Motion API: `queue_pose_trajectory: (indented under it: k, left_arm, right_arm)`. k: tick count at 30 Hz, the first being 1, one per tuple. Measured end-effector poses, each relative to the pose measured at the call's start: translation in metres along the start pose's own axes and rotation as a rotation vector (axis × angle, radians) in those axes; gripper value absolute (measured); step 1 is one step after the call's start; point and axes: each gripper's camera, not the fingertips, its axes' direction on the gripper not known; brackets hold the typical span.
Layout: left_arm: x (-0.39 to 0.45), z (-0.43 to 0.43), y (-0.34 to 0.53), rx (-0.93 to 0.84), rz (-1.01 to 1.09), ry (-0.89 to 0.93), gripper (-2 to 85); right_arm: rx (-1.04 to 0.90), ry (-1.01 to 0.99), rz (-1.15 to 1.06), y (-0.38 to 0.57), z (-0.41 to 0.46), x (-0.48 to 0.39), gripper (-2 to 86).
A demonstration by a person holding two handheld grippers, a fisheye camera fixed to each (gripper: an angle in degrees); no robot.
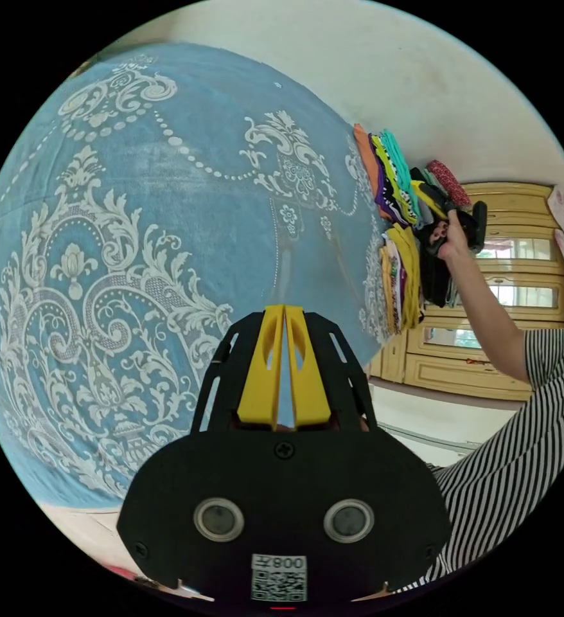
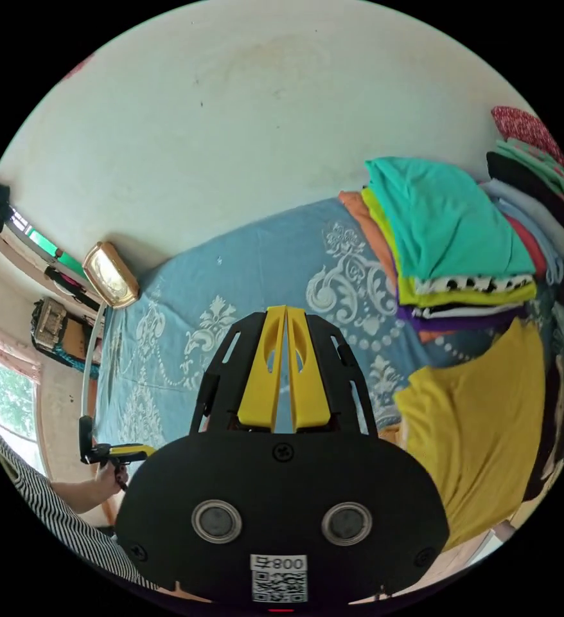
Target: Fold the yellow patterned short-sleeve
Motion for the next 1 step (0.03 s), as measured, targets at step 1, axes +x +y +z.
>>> queue_pose_trajectory:
  k: [1]
  left_arm:
    - [0.0025,0.0069,-0.0041,-0.004,0.007,-0.027,0.2]
  right_arm:
    - [0.028,0.050,-0.023,-0.0272,-0.0028,0.0044,0.8]
